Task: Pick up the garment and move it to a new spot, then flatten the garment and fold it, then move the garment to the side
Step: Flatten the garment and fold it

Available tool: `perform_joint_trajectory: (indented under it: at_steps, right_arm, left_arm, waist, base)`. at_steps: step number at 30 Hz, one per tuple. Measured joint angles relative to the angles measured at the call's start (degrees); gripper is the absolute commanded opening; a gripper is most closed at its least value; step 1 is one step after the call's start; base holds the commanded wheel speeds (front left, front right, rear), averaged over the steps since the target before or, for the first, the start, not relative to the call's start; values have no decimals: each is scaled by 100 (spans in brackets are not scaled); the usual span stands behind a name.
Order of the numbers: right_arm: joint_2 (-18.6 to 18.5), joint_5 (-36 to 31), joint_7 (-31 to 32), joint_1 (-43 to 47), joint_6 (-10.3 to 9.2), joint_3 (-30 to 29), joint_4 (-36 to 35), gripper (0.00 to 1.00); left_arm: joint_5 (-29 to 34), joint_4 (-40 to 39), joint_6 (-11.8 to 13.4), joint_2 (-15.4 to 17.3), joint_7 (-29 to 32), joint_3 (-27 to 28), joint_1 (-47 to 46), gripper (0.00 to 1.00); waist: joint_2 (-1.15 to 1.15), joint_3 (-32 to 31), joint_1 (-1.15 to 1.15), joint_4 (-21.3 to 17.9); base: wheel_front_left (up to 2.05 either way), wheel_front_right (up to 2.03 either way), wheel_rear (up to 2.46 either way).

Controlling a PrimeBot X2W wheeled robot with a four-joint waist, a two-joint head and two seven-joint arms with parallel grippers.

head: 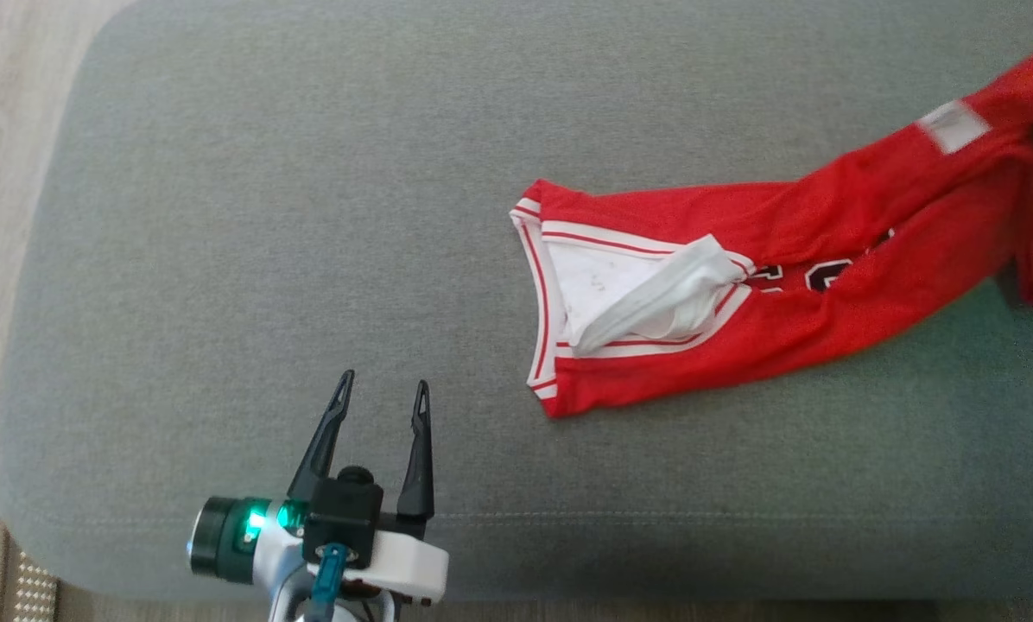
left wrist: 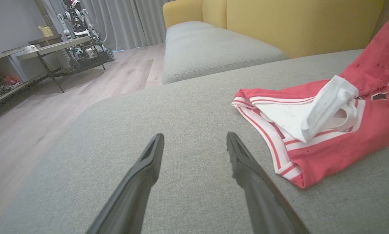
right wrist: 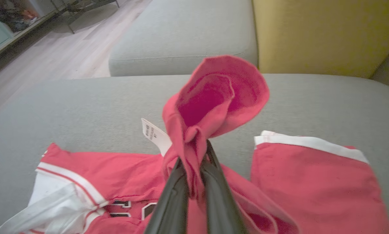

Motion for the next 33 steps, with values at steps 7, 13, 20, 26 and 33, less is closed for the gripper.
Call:
perform_joint_trajectory:
  at_steps: [7, 13, 20, 26, 33]
  right_arm:
    - [439, -280, 565, 573, 0, -172, -1090, 0]
    - [1344, -716, 1007, 676, 0, -292, -1454, 0]
    - [2191, -1079, 1316, 680, 0, -269, -1456, 0]
    - [2608, -1328, 1463, 680, -1, -214, -1332, 0]
    - [3044, -1625, 1432, 680, -1, -163, -924, 0]
  left_arm:
    - [0, 38, -65, -11, -1, 32, 2, 100]
    - [1, 77, -153, -42, -1, 35, 2, 100]
    - [18, 149, -210, -134, -1, 32, 1, 100]
    - [49, 221, -254, -197, -1, 37, 3, 100]
    - [49, 253, -305, -275, -1, 49, 4, 100]
  waist:
    - [0, -34, 0, 224]
    - [0, -57, 0, 395]
    - [0, -82, 0, 579]
    - [0, -112, 0, 749]
    - [0, -169, 0, 894]
  base:
    - [0, 0, 0]
    - [0, 0, 0]
    - [0, 0, 0]
    - [0, 0, 0]
    - [0, 0, 0]
